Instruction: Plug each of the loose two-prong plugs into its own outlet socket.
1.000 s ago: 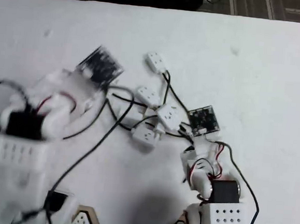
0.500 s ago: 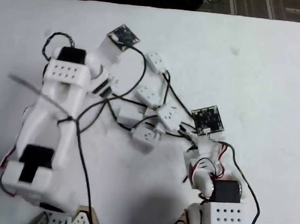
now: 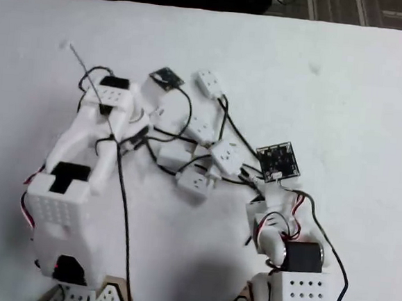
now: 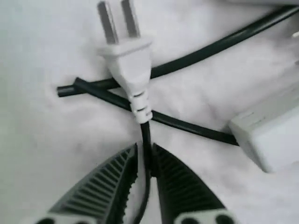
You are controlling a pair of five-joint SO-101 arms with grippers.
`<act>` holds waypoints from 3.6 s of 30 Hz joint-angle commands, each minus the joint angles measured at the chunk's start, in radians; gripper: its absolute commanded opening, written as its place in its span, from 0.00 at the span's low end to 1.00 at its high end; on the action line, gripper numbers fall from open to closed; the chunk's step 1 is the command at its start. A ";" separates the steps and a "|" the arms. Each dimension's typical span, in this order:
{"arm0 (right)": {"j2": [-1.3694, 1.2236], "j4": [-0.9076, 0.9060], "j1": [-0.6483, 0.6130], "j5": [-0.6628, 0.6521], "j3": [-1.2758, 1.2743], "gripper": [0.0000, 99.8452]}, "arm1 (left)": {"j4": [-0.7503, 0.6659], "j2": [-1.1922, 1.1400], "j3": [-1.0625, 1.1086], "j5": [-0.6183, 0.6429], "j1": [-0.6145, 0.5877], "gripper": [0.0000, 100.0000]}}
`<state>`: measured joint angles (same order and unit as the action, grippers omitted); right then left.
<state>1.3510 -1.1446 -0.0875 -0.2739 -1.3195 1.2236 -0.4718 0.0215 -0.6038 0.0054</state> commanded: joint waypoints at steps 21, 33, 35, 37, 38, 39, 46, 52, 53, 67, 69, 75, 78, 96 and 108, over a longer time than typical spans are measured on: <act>-0.008 0.018 0.012 0.000 -0.008 0.02 | -0.063 0.779 0.517 -0.310 0.104 0.02; -0.008 0.059 0.071 0.005 -0.009 0.02 | -0.288 1.285 1.085 -0.500 0.179 0.08; -0.008 0.059 0.070 0.006 -0.009 0.02 | -0.282 1.357 1.120 -0.445 0.176 0.19; -0.008 0.059 0.067 0.006 -0.009 0.02 | -0.282 1.425 1.145 -0.316 0.160 0.27; -0.008 0.059 0.067 0.006 -0.009 0.02 | -0.282 1.458 1.151 -0.272 0.154 0.28; -0.008 0.059 0.067 0.005 -0.009 0.02 | -0.281 1.491 1.157 -0.267 0.147 0.28; -0.008 0.059 0.048 -0.018 -0.003 0.02 | -0.218 1.704 1.154 -0.061 0.015 0.26; -0.018 0.045 -0.140 -0.164 0.028 0.09 | -0.189 1.894 1.208 0.161 -0.277 0.26; -0.018 0.027 -0.177 -0.198 0.046 0.09 | -0.189 1.922 1.232 0.183 -0.321 0.26; -0.427 -0.231 -0.582 -0.308 0.522 0.10 | -0.160 2.190 1.482 0.262 -0.461 0.26; -0.562 -0.229 -0.622 -0.338 0.582 0.10 | -0.135 2.224 1.485 0.262 -0.463 0.26; -0.908 -0.197 -0.665 -0.440 0.743 0.10 | -0.071 2.287 1.487 0.261 -0.495 0.26; -1.053 -0.153 -0.665 -0.463 0.802 0.10 | -0.078 2.293 1.502 0.261 -0.522 0.26; -1.509 -0.124 -0.699 -0.474 1.091 0.10 | -0.083 2.293 1.487 0.278 -0.590 0.26; -1.646 -0.124 -0.694 -0.482 1.183 0.16 | -0.083 2.293 1.468 0.342 -0.671 0.26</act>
<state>-0.2862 -1.2735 -0.7795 -0.7495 -0.1872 1.1469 1.8144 1.5344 -0.2693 -0.6559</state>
